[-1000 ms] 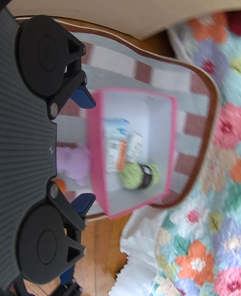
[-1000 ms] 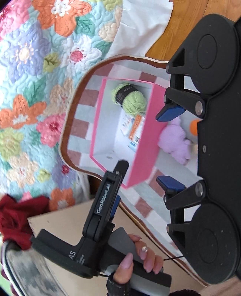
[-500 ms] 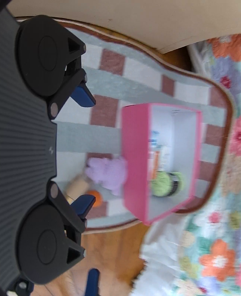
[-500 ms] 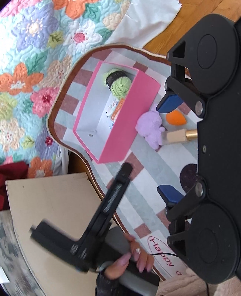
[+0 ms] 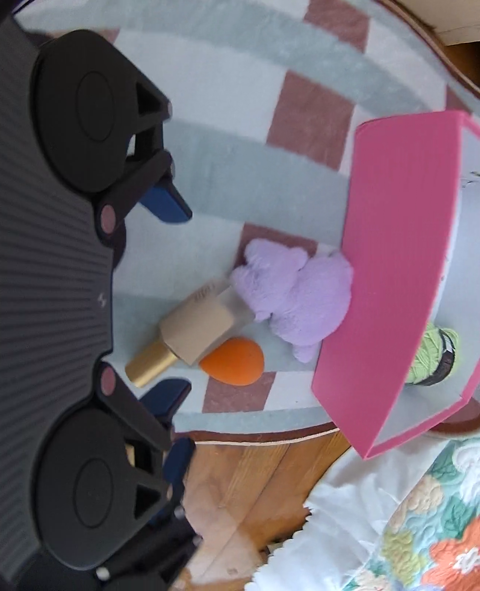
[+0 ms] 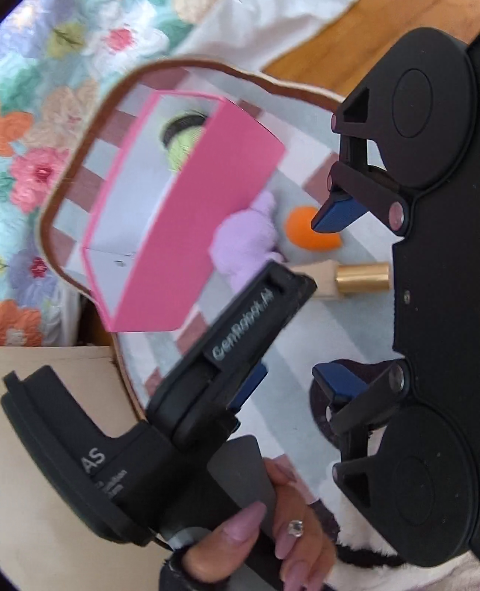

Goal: Organize objects

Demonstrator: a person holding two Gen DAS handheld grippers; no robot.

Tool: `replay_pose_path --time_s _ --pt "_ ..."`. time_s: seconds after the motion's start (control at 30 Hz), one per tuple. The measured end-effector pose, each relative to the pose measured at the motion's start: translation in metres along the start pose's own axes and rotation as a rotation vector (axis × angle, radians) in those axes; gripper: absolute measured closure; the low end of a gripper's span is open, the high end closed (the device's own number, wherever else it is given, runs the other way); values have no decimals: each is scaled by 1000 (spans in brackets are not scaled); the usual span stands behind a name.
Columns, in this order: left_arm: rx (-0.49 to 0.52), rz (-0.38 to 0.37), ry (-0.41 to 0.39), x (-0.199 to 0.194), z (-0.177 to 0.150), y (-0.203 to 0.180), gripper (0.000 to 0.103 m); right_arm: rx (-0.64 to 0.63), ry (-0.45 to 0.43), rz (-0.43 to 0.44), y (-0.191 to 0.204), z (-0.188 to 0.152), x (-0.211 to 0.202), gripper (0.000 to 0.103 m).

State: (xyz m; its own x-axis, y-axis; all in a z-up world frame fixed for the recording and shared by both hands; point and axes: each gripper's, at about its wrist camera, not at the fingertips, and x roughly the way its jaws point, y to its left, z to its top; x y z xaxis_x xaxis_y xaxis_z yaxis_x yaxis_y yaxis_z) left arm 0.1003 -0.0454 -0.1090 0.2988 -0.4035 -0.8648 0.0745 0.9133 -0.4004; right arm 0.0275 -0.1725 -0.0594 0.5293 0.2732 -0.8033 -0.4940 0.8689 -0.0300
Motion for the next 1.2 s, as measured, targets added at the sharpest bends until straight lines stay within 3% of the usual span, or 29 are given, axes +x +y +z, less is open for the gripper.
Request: replay_pose_path --time_s 0.07,0.13,0.27,0.37,0.47,0.6,0.8,0.87,1.0,1.13,1.2 --pt "-13 1 -2 8 -3 -1 23 31 12 16 -5 -4 10 24" --pt "-28 0 9 15 -5 -1 35 55 33 23 -8 -6 21 28" --pt "-60 -24 14 23 -7 5 41 81 79 39 -5 -14 41 44" --pt "-83 -57 16 23 -5 9 51 101 80 -1 -3 -20 54 44" --pt "-91 -64 13 23 -4 11 55 140 75 -14 -3 -23 60 46" --pt "-121 -102 23 24 -4 15 65 210 73 -58 -8 -23 61 66" --pt "-144 -107 42 23 -6 19 66 346 110 -33 -13 -21 58 67" --pt "-158 -119 53 24 -6 21 65 442 127 15 -19 -23 57 76" --pt "-177 -132 73 29 -9 26 60 659 149 139 -27 -33 58 76" --pt "-181 -132 59 32 -10 28 53 529 116 87 -9 -33 52 73" --pt "-188 -154 52 34 -11 29 57 442 111 52 -1 -30 52 72"
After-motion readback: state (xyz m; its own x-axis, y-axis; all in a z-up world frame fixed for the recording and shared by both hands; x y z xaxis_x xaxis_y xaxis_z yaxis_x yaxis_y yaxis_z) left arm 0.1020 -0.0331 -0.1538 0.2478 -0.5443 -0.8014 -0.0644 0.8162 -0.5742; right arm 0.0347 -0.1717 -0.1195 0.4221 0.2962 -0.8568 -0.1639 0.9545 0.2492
